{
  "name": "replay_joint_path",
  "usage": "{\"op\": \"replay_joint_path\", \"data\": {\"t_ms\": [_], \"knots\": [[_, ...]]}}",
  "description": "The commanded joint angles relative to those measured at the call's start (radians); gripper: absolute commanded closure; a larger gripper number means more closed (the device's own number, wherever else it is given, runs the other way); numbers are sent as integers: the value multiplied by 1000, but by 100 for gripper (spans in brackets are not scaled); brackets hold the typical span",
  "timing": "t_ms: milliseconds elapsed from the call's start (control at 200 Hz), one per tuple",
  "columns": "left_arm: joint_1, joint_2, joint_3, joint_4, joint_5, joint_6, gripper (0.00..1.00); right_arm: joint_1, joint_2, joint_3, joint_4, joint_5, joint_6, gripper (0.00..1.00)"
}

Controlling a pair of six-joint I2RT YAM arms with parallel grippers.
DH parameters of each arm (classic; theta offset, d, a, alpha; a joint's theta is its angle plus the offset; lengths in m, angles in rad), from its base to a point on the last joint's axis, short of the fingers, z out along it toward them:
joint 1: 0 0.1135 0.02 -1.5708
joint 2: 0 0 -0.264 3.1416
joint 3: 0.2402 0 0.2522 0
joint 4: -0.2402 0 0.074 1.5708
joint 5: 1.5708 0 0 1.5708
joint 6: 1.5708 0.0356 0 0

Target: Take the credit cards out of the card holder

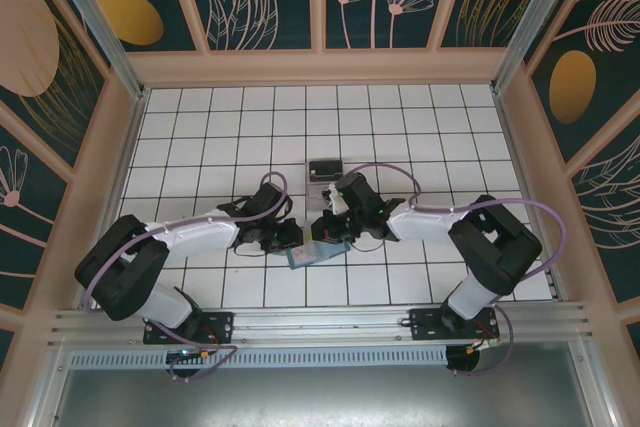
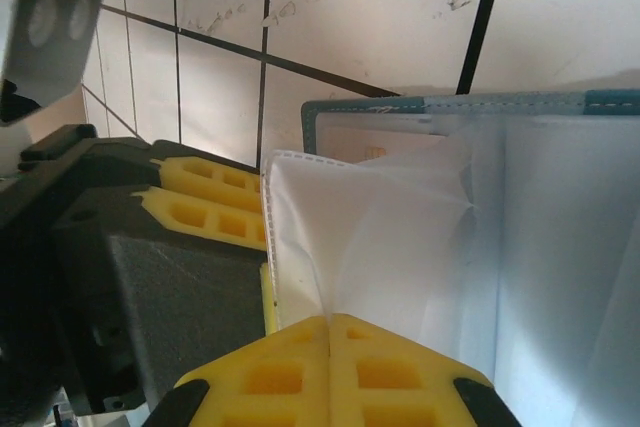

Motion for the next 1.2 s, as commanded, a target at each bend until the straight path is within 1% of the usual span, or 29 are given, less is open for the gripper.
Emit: {"op": "replay_joint_path", "data": {"t_ms": [0, 75, 130, 185, 250, 470, 580, 686, 701, 766, 816, 976, 1071, 1196], "knots": [[-15, 26, 34, 68, 43, -37, 84, -19, -41, -23, 37, -32, 11, 90], [-24, 42, 49, 58, 43, -36, 84, -29, -61, -28, 14, -22, 11, 77], [-30, 52, 63, 49, 41, -35, 84, -35, -81, -26, -16, -3, 5, 69], [-34, 61, 79, 38, 41, -31, 84, -42, -104, -25, -53, 22, -4, 65], [-38, 74, 105, 18, 37, -23, 84, -55, -132, -24, -99, 52, -10, 63], [-59, 133, 193, -31, 30, -7, 84, -119, -252, -16, -299, 227, -48, 60], [-74, 179, 244, -51, 30, 3, 84, -168, -332, -30, -347, 275, -60, 59], [-87, 216, 282, -58, 31, 10, 84, -203, -395, -46, -370, 291, -68, 58], [-88, 244, 289, -58, 31, 11, 84, -208, -402, -49, -371, 293, -69, 58], [-94, 277, 299, -58, 31, 14, 84, -221, -428, -61, -376, 293, -71, 58], [-97, 303, 331, -58, 33, 19, 84, -227, -441, -72, -377, 293, -70, 57], [-111, 366, 359, -61, 36, 29, 84, -232, -466, -101, -373, 287, -64, 57], [-113, 374, 359, -63, 33, 30, 84, -231, -472, -103, -375, 282, -64, 57], [-113, 337, 377, -93, -8, 42, 85, -231, -472, -94, -375, 263, -65, 57]]}}
